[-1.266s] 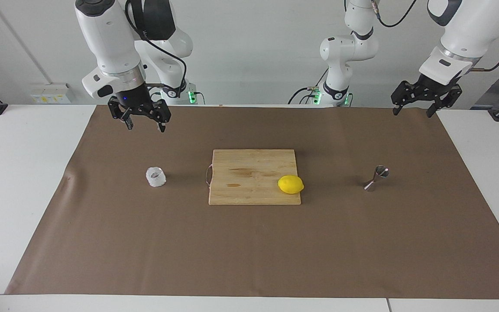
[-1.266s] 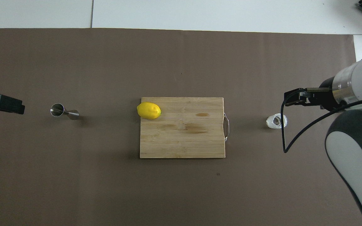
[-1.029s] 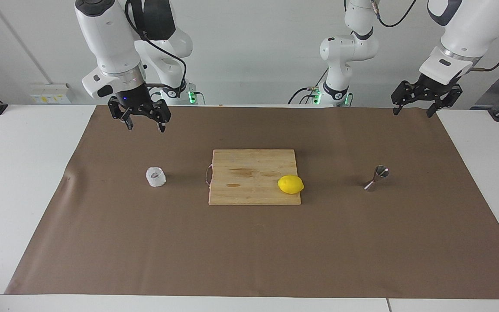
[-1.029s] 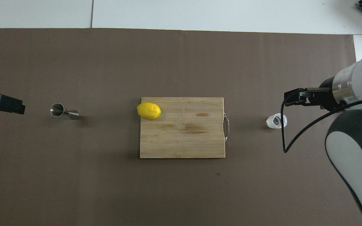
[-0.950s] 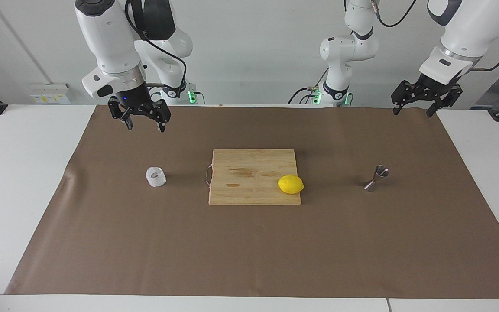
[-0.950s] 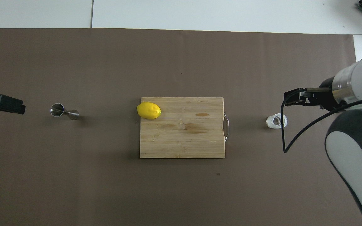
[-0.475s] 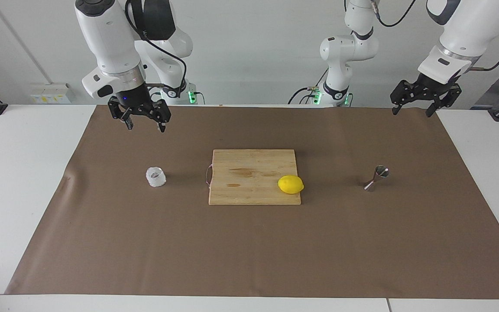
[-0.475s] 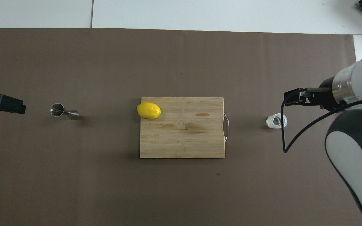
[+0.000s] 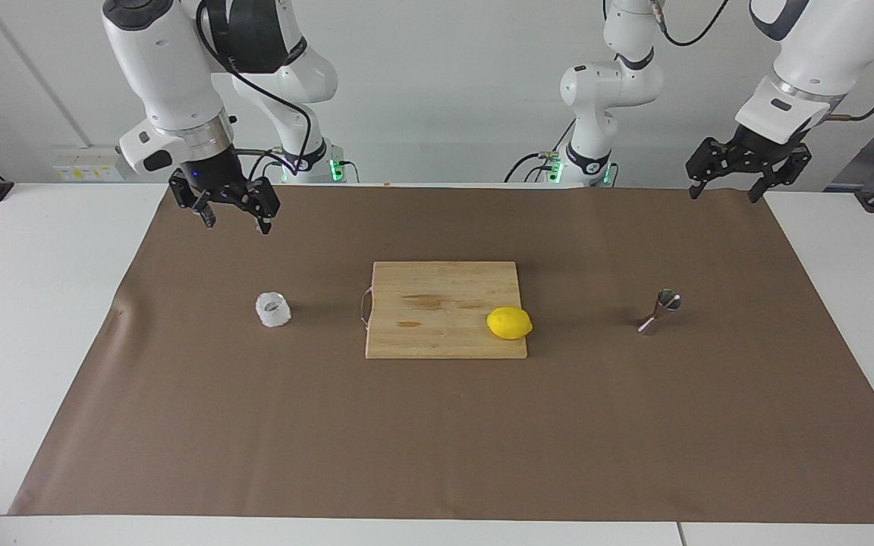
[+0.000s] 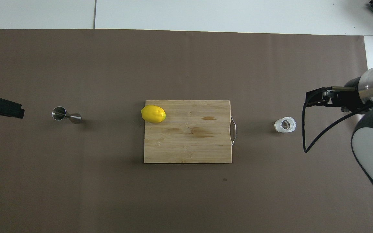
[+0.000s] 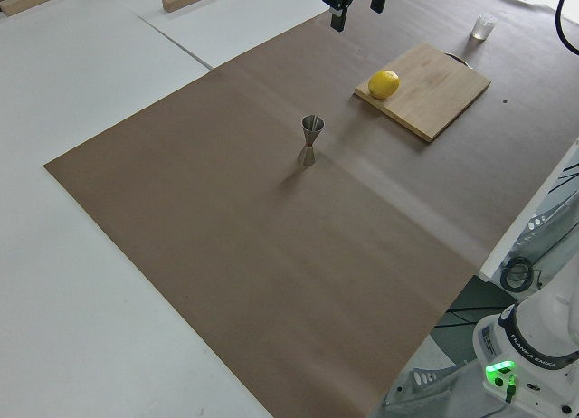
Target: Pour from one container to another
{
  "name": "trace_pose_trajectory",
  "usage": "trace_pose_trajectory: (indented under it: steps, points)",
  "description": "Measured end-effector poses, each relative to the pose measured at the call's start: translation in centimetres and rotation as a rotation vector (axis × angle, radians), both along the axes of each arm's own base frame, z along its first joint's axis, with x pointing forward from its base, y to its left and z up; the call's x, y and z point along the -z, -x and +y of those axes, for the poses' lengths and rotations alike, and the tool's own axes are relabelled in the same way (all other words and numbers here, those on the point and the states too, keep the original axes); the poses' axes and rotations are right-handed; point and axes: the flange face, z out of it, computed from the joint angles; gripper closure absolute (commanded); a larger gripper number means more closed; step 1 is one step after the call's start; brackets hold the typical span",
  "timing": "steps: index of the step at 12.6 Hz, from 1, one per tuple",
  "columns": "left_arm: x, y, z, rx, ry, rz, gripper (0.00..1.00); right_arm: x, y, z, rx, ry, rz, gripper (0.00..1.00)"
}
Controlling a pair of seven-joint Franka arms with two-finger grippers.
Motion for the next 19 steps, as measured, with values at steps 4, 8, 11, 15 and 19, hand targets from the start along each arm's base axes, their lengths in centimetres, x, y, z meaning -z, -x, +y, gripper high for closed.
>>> trace_pose_trajectory:
  steps: [4,8,11,15,19]
  points:
    - [1.0,-0.4,0.1,-0.002,0.0,0.022,0.0,-0.1,0.0,0.3,-0.014,0.008,-0.006,0.0]
    - [4.9,-2.4,0.8,-0.027,0.027,0.096,0.0,-0.3,-0.1,0.3,-0.017,0.012,-0.014,0.0]
    - [8.9,-4.3,4.5,-0.116,0.127,0.165,0.0,-0.3,-0.1,0.2,-0.014,0.012,-0.014,0.0]
    - [14.3,-6.8,10.4,-0.369,0.222,0.199,0.0,-0.3,-0.1,-0.1,-0.009,0.012,-0.014,0.0]
    - [20.6,-9.0,11.1,-0.641,0.221,0.284,0.0,-0.3,-0.1,-0.1,-0.009,0.012,-0.014,0.0]
